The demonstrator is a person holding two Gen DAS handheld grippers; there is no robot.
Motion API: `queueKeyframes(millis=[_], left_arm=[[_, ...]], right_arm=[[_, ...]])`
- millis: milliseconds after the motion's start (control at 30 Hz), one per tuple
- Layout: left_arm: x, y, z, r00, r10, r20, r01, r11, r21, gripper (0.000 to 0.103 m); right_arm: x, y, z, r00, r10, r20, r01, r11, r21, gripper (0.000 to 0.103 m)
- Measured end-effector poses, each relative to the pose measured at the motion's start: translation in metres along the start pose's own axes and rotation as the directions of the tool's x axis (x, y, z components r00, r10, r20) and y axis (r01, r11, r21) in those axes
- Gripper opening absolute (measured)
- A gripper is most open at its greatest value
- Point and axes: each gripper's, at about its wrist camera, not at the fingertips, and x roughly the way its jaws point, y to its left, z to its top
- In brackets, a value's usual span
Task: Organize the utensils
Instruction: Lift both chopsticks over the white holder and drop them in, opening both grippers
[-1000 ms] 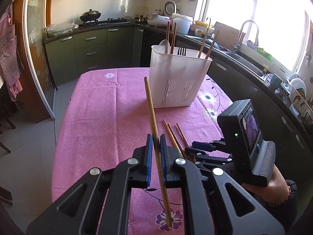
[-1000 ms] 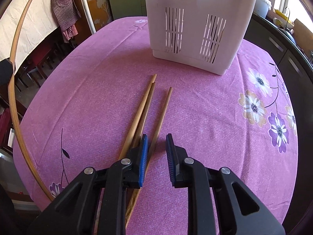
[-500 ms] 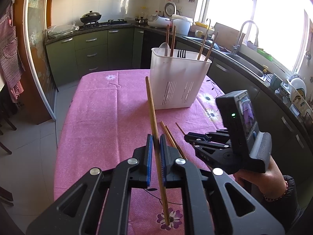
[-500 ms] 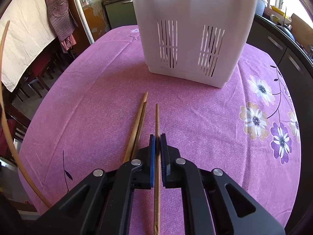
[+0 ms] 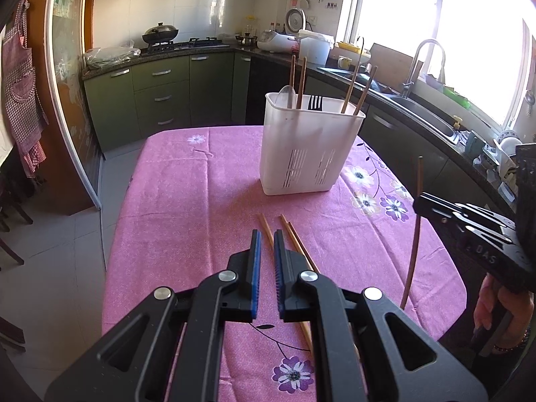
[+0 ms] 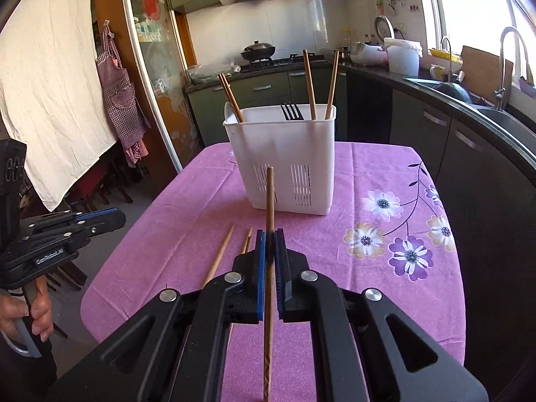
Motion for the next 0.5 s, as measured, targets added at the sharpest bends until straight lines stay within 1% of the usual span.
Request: queueKeyframes(millis=[100, 233, 267, 333, 400, 500], left_arm=[[0.02, 0.0, 0.005, 0.998, -0.006, -0.065, 0.005, 1.0, -0.012, 0.008], [0.058, -0.01, 0.009, 0.988, -0.004, -0.157, 0.002, 1.0, -0.01, 0.009], [0.07, -0.011, 0.01, 0.984, 0.0, -0.18, -0.004, 1.0, -0.021, 0.011], [0.092, -0.014, 0.011, 0.974, 0.001, -0.227, -0.01, 0.999, -0.039, 0.011], [0.114, -0.014, 0.012, 0.963, 0.015, -0.271, -0.03, 0.998, -0.054, 0.011], [0.138, -0.014, 0.013, 0.944, 0.016, -0.33, -0.044, 0.996, -0.079, 0.011]], right_arm=[[-0.017, 0.002, -0.009, 1.0, 0.004, 0.021, -0.004, 1.0, -0.004, 0.006], [-0.036, 0.001, -0.019, 0.999, 0.005, 0.035, -0.006, 1.0, 0.001, 0.006], [-0.041, 0.0, -0.02, 0.999, 0.006, 0.041, -0.006, 1.0, 0.007, 0.006], [-0.049, -0.002, -0.023, 0.999, 0.006, 0.051, -0.006, 1.0, 0.014, 0.006], [-0.056, -0.005, -0.024, 0.998, 0.005, 0.062, -0.007, 1.0, 0.022, 0.006], [-0.065, -0.011, -0.024, 0.997, 0.007, 0.077, -0.009, 0.999, 0.034, 0.006]])
